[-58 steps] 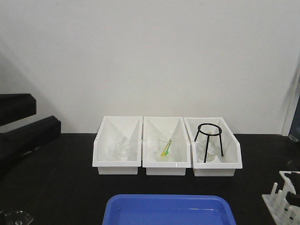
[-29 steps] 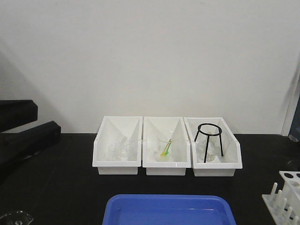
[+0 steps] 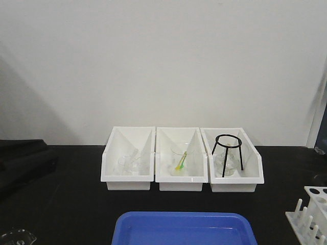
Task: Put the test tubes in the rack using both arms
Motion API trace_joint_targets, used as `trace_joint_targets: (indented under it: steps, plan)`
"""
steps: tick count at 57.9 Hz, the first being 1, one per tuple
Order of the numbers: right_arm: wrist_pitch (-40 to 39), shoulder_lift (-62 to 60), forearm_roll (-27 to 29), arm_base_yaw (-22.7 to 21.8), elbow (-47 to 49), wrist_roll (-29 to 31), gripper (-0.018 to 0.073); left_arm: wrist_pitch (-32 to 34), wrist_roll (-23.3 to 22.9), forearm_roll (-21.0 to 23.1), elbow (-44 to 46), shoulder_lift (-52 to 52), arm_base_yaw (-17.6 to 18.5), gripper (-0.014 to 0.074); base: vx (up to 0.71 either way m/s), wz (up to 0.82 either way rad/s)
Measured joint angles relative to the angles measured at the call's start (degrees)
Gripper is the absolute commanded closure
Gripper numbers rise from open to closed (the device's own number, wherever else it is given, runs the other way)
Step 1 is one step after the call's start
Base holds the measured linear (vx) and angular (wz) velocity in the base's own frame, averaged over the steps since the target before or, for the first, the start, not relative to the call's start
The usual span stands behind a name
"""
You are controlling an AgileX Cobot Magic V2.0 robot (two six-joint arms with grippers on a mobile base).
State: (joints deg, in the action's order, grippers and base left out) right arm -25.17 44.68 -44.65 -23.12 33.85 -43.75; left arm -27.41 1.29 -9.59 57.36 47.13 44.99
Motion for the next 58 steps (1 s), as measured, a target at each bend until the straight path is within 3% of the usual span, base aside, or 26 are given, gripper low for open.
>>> trace_joint_targets:
  steps: [11,47,58]
  plan:
    - [-0.3,-1.8,-0.6,0.0,0.0,-1.7,0.0566,-3.2,0.0,0.0,0.0,0.0,0.0,0.0617,0.00,0.00]
    - [-1.0,-1.8,-0.2,0.0,0.0,-2.0,0.0566,-3.6,0.0,0.0,0.0,0.0,0.0,0.0617,0.00,0.00]
    - [-1.1,-1.8,-0.2,0.0,0.0,-2.0,0.0566,-4.0,3.8,-3.2,-1.3,0.0,-0.5,0.0617,0.00,0.00]
